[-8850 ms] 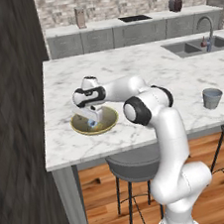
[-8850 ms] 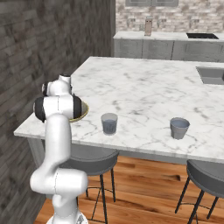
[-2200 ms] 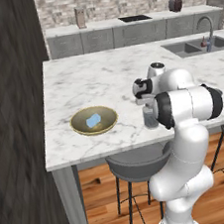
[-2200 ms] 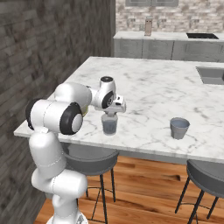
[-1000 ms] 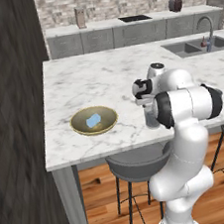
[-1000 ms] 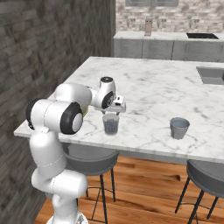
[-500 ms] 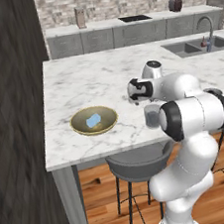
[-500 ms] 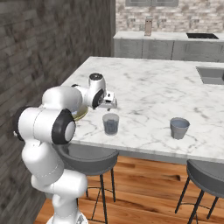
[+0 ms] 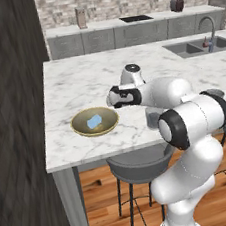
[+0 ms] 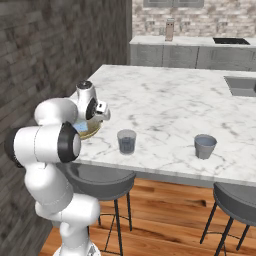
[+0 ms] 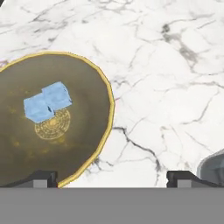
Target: There are four ice cubes in the ice bowl. Place two ice cubes in each glass of water.
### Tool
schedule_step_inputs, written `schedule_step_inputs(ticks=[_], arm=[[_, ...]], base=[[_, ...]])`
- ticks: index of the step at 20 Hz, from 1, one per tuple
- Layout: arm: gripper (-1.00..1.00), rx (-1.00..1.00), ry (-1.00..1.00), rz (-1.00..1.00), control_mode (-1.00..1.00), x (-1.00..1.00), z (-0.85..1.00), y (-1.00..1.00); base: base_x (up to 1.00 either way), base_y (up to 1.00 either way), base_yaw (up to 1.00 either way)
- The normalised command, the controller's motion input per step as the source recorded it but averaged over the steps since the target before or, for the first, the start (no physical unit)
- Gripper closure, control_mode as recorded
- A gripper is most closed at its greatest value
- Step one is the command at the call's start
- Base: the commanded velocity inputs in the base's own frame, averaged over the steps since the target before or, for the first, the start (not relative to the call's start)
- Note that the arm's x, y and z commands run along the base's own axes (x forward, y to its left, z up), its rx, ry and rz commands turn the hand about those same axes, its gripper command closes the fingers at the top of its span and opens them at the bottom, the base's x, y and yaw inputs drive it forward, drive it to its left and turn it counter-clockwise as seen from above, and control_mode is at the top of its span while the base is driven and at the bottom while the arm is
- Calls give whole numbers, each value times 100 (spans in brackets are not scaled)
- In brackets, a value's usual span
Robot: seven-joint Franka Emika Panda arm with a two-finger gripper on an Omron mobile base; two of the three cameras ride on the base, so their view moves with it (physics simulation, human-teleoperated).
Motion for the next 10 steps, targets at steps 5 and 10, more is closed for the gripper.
schedule_step_inputs(ticks=[5,10], arm=[[-100,1,0,0,-100,18,0,100],[-100,2,6,0,-100,15,-11,96]], base=[[0,0,0],[0,0,0]])
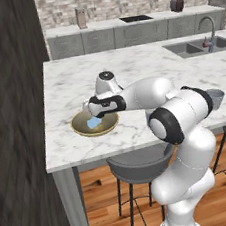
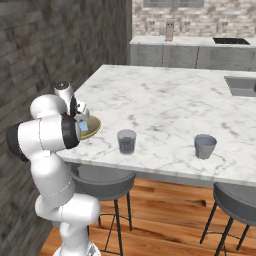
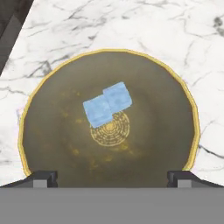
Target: There are four ice cubes in the ice bowl. Place two ice cubes in each glass of water.
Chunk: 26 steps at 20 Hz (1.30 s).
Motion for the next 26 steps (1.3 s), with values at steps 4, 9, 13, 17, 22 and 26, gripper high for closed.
schedule_step_inputs(ticks=[4,9,13,17,22,26], arm=[[-100,0,6,0,-100,6,-13,20],[-100,0,2,0,-100,28,-36,0],[-100,0,0,0,-100,21,-37,3],[-100,0,0,0,-100,0,-18,25],[-100,0,-1,0,-100,7,-18,9],[-100,-1,-1,-1,-100,33,-28,0]], base=[[0,0,0],[0,0,0],[0,0,0],[0,0,0],[0,0,0],[0,0,0]])
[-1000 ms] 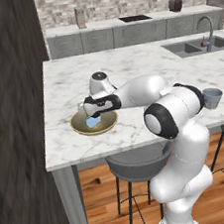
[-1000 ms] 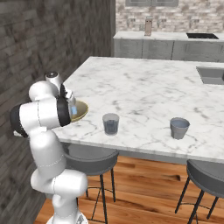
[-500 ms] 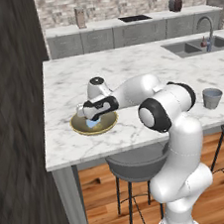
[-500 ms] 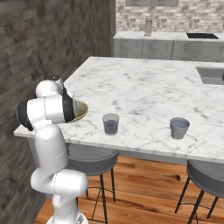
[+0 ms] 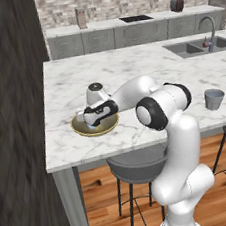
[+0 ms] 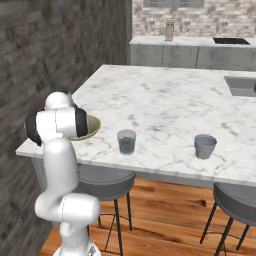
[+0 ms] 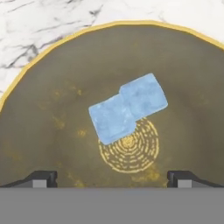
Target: There are four ice cubes in the ice bowl. Place two ice cubes in each glass of water.
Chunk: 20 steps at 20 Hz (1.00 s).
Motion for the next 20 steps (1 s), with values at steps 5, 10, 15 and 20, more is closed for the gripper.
schedule_step_inputs(ticks=[5,10,15,20], arm=[[-100,0,0,0,-100,27,-24,0],[-100,0,-2,0,-100,39,-25,0],[-100,0,0,0,-100,30,-26,8],[100,0,1,0,-100,0,-9,16]], base=[[0,0,0],[0,0,0],[0,0,0],[0,0,0]])
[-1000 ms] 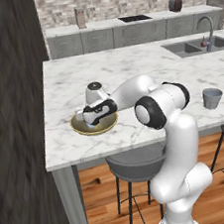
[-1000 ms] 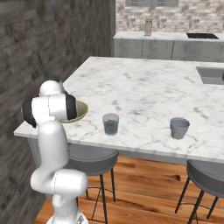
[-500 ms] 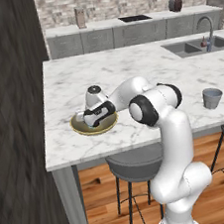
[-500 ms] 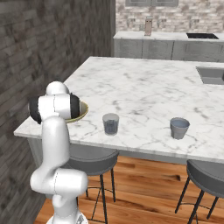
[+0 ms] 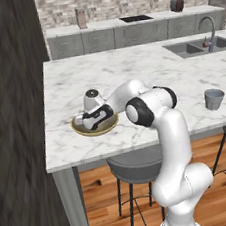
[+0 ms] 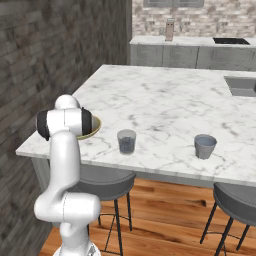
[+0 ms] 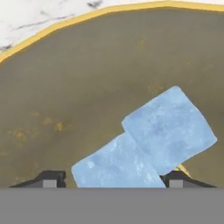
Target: There are four ice cubes in the ice bowl. Place two ice cubes in each glass of water.
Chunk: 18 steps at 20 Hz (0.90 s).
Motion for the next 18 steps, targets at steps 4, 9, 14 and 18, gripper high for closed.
schedule_step_inputs(ticks=[4,9,14,18], arm=[[100,0,0,0,-100,0,0,0],[100,4,-6,-4,-100,-48,52,-9],[100,8,-9,-11,-100,-99,100,-61],[100,6,0,-22,-100,-100,100,-80]], base=[[0,0,0],[0,0,0],[0,0,0],[0,0,0]])
